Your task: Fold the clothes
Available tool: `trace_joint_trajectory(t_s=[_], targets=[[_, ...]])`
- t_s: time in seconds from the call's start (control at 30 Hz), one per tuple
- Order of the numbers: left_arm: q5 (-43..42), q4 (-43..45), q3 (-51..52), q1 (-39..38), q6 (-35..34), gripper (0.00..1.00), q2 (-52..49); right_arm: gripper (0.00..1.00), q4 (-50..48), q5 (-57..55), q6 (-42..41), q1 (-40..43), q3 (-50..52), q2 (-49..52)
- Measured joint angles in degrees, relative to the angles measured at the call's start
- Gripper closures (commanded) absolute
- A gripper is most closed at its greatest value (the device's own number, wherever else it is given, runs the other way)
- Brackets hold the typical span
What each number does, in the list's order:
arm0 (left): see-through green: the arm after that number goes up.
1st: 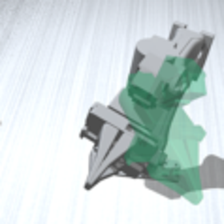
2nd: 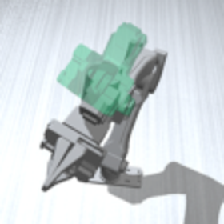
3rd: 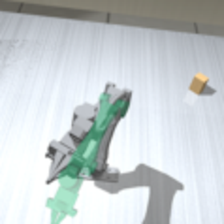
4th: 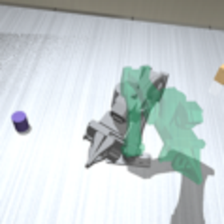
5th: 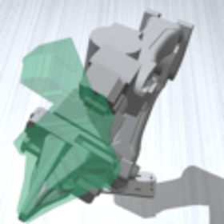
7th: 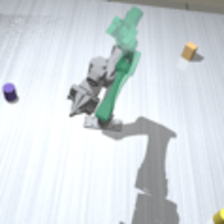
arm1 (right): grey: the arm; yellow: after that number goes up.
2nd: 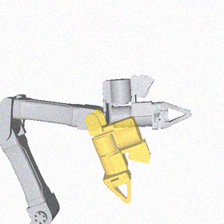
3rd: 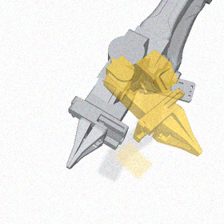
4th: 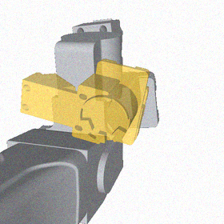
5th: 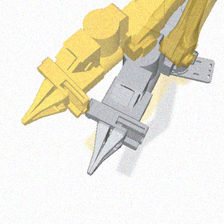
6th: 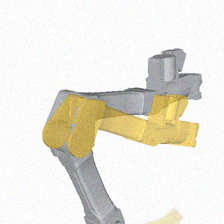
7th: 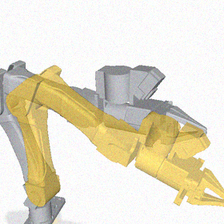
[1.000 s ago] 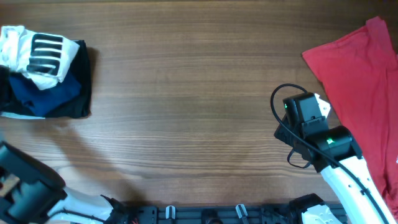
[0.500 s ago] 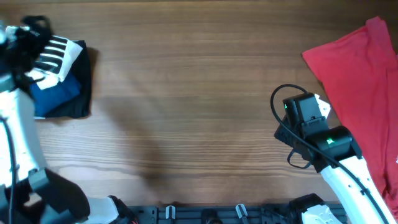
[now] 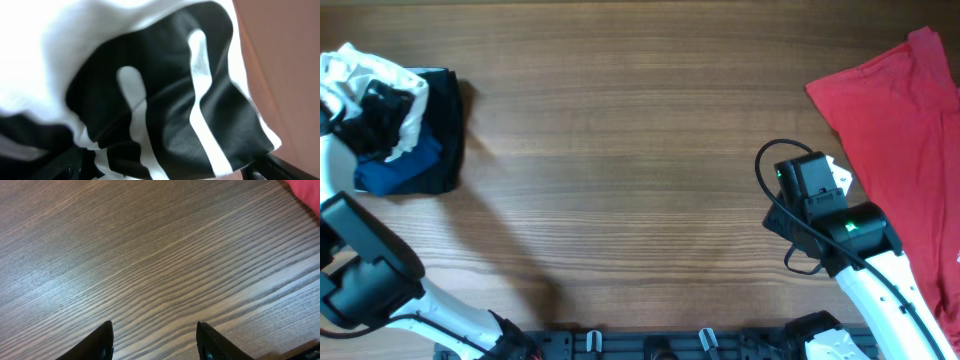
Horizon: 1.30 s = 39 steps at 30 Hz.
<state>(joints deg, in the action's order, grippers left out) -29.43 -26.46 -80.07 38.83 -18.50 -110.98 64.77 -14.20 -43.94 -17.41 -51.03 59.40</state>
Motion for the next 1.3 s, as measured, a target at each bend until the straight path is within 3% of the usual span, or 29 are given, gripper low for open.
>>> trace_joint_trajectory(t_s=[0.23,0.63,0.77,0.93,1.17,1.3], targets=[[-8.1,0.6,-0.3,9.7,0.0,0.00,-1.1,0.38,-0.5,0.0,0.0,0.0,0.0,0.0],[-9.1,2.5,0.3,3.4,0.0,0.00,3.1,0.26,-0.6,0.0,-0.3,0.0,0.0,0.0],[-9.0,2.4,0.3,-2.6,0.0,0.00,12.7,0.21,-1.0,0.0,-0.4,0.0,0.0,0.0],[-3.5,-3.9,0.3,-12.0,0.5,0.00,23.0,0.12,-3.3,0.6,2.6,0.0,0.0,0.0],[9.8,-19.3,0.3,-33.2,2.6,0.00,24.6,0.12,-18.5,14.6,15.7,0.1,-0.1,1.1],[12.5,-25.2,0.3,-44.3,5.5,0.00,24.3,0.17,-24.6,20.3,18.8,0.4,-1.3,9.7]])
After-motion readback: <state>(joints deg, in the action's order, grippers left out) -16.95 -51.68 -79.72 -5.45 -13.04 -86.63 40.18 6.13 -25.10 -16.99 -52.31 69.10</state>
